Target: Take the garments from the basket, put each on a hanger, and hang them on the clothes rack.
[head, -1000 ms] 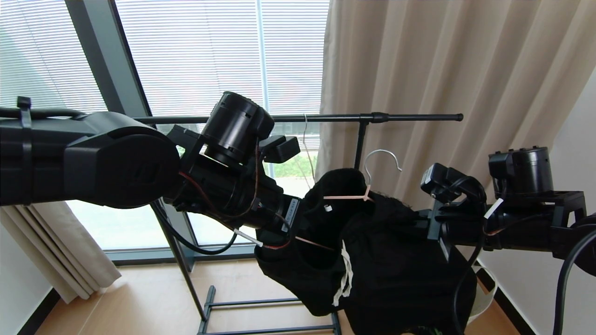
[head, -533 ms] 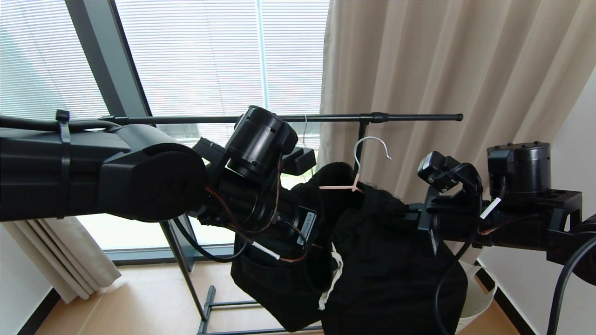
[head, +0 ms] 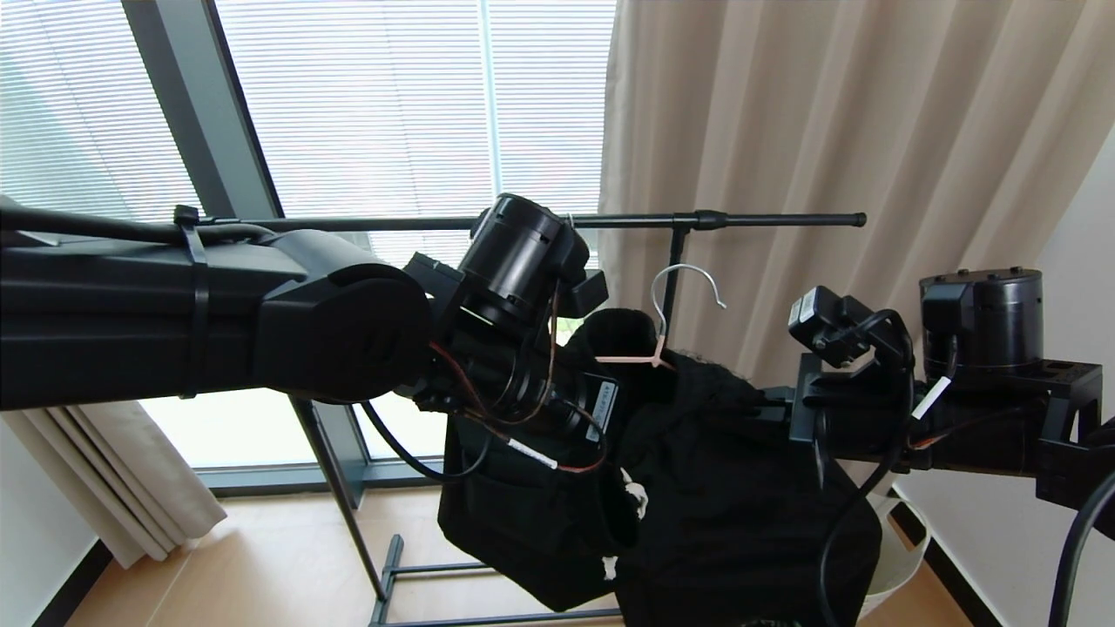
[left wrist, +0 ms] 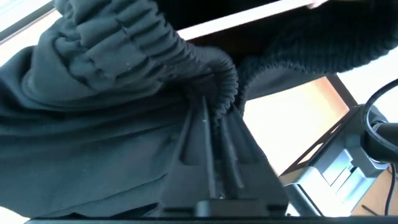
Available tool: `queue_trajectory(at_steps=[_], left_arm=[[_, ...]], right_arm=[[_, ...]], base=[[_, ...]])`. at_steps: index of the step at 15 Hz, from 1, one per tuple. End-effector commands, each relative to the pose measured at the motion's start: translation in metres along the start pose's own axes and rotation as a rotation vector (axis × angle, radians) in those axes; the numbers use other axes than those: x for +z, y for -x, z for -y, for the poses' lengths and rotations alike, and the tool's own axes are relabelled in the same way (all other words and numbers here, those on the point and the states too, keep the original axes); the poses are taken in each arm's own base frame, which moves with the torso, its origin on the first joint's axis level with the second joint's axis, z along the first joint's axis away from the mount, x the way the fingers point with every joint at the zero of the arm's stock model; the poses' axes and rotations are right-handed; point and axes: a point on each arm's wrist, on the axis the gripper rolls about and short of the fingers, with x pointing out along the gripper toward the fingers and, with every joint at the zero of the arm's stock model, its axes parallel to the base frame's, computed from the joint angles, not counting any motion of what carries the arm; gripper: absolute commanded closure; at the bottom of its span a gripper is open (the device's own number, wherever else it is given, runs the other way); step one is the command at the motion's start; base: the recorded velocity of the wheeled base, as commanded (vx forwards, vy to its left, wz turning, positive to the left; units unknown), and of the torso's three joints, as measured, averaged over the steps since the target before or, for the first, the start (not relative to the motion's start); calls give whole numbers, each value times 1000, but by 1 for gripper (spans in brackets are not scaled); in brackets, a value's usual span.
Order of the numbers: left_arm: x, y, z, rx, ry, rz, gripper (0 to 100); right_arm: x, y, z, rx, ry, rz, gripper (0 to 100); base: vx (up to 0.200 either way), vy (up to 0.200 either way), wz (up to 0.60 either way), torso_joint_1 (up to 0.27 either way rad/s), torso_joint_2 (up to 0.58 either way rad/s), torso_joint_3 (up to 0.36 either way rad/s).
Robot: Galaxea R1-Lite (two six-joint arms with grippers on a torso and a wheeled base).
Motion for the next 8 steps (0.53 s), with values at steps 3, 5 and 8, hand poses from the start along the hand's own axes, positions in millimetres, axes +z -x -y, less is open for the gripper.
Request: queue_trajectory(at_steps=[3,5,8], left_arm=[[2,-5,0,10,4,1,0],[4,-2,1,4,15,22,0],[5,-2,5,-13,32,41,0]], right_arm=[[3,5,-4,15,10,17,100],[3,6,-5,16,11,18,100],[3,7,-5,17,12,20,100]], base=[[0,0,0,0,0,0],[0,0,0,0,0,0],[0,0,0,0,0,0]])
